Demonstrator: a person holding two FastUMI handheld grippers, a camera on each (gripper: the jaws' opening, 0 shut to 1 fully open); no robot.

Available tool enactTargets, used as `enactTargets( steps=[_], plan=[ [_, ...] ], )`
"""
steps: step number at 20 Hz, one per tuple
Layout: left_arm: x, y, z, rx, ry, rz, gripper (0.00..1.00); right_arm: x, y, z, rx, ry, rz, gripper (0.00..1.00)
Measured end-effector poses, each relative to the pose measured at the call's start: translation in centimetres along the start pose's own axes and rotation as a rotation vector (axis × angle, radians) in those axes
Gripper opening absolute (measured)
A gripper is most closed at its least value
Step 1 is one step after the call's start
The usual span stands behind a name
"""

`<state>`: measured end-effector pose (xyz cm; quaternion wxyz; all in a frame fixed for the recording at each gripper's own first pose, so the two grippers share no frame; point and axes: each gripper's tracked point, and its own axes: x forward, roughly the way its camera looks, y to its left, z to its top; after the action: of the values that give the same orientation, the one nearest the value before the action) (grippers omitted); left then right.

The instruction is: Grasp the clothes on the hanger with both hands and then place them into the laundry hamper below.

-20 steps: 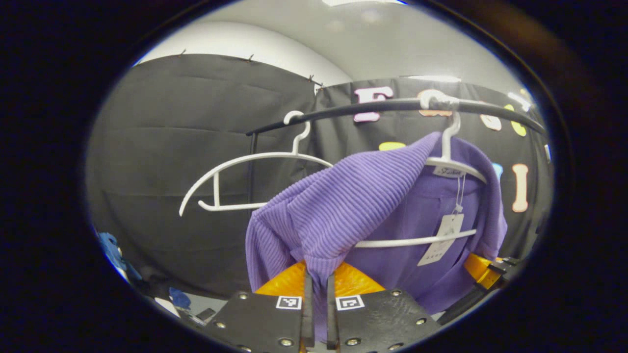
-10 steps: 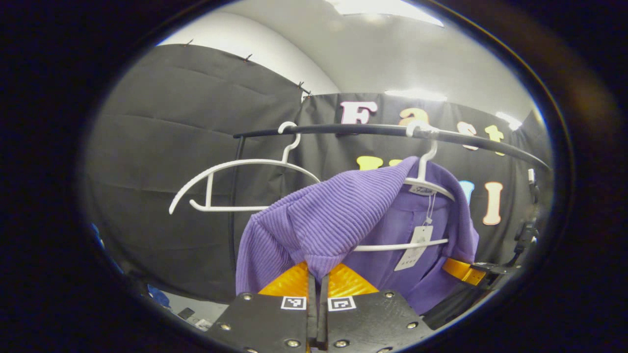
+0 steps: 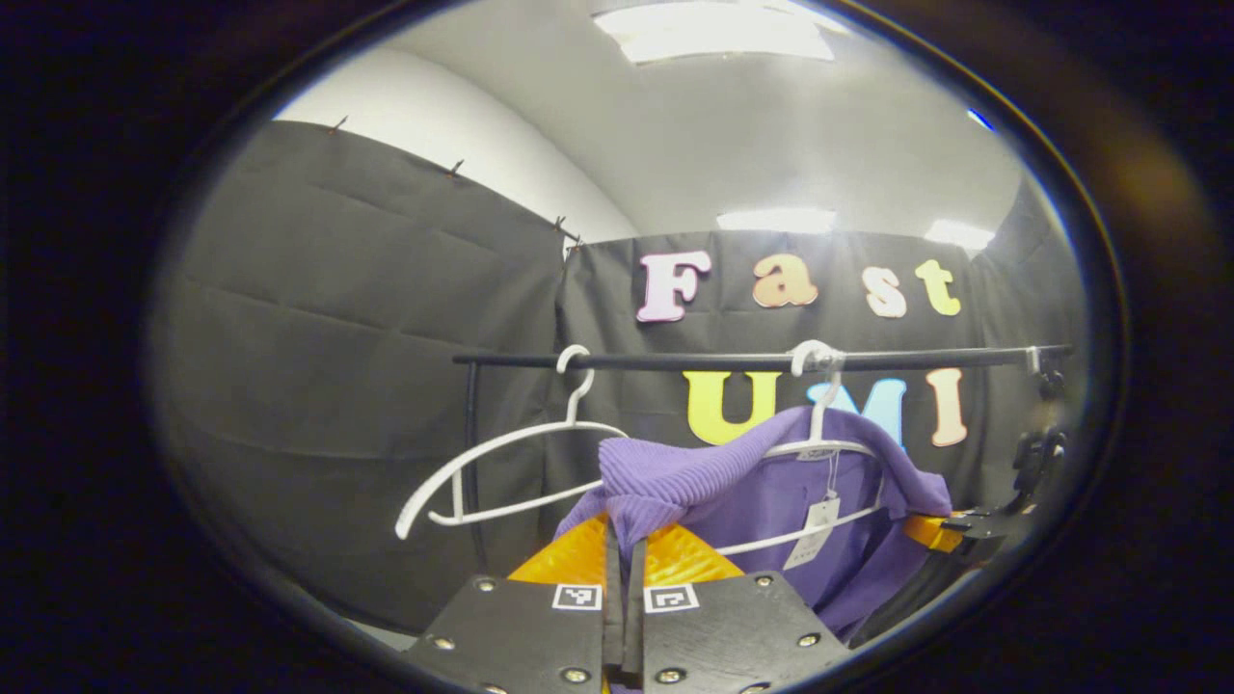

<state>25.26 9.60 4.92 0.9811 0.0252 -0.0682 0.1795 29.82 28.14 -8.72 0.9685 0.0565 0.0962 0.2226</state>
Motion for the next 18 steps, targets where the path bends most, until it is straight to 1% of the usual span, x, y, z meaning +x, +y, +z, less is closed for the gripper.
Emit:
enactTargets(
  steps=[1,2,6,7,8,9,10,11,13,14,16,17,18],
  plan=[
    [0.1,0.3,0.4,-0.021,-0.003,-0.009,0.05,-0.4,0.0,0.4,0.000,-0.011,-0.014,0.01],
    [0.2,0.8,0.9,-0.050,-0.007,-0.016,0.01,-0.7,0.0,1.0,-0.001,-0.021,-0.025,0.01],
    [0.5,3.4,2.2,-0.092,-0.032,-0.027,0.01,-1.6,0.3,2.6,-0.018,-0.074,-0.060,0.01],
    [0.9,3.9,2.7,-0.103,-0.038,-0.033,0.05,-2.0,0.5,2.8,-0.013,-0.082,-0.068,0.00],
    [0.9,4.2,3.1,-0.109,-0.045,-0.035,0.01,-2.4,0.6,3.0,-0.008,-0.088,-0.074,0.01],
    [1.2,4.8,3.6,-0.109,-0.053,-0.036,0.05,-2.8,1.1,3.4,-0.006,-0.091,-0.077,0.01],
    [1.6,5.3,3.9,-0.109,-0.057,-0.041,0.01,-3.0,1.7,3.5,-0.007,-0.090,-0.081,0.01],
    [2.0,5.6,3.9,-0.108,-0.057,-0.043,0.05,-3.1,2.4,3.4,-0.008,-0.092,-0.082,0.01],
    [2.5,6.6,3.8,-0.101,-0.053,-0.046,0.05,-3.3,3.5,3.7,0.001,-0.099,-0.084,0.01],
    [2.7,7.2,3.6,-0.102,-0.047,-0.051,0.01,-3.5,3.9,3.9,0.006,-0.105,-0.085,0.01],
    [2.9,8.0,3.0,-0.102,-0.030,-0.057,0.01,-4.1,4.7,4.3,0.004,-0.119,-0.093,0.01],
    [3.0,8.3,2.5,-0.096,-0.021,-0.057,0.05,-4.2,4.9,4.3,0.004,-0.123,-0.098,0.01],
    [3.1,8.8,2.0,-0.090,-0.014,-0.055,0.01,-4.2,5.1,4.6,0.009,-0.129,-0.102,0.00]
  ],
)
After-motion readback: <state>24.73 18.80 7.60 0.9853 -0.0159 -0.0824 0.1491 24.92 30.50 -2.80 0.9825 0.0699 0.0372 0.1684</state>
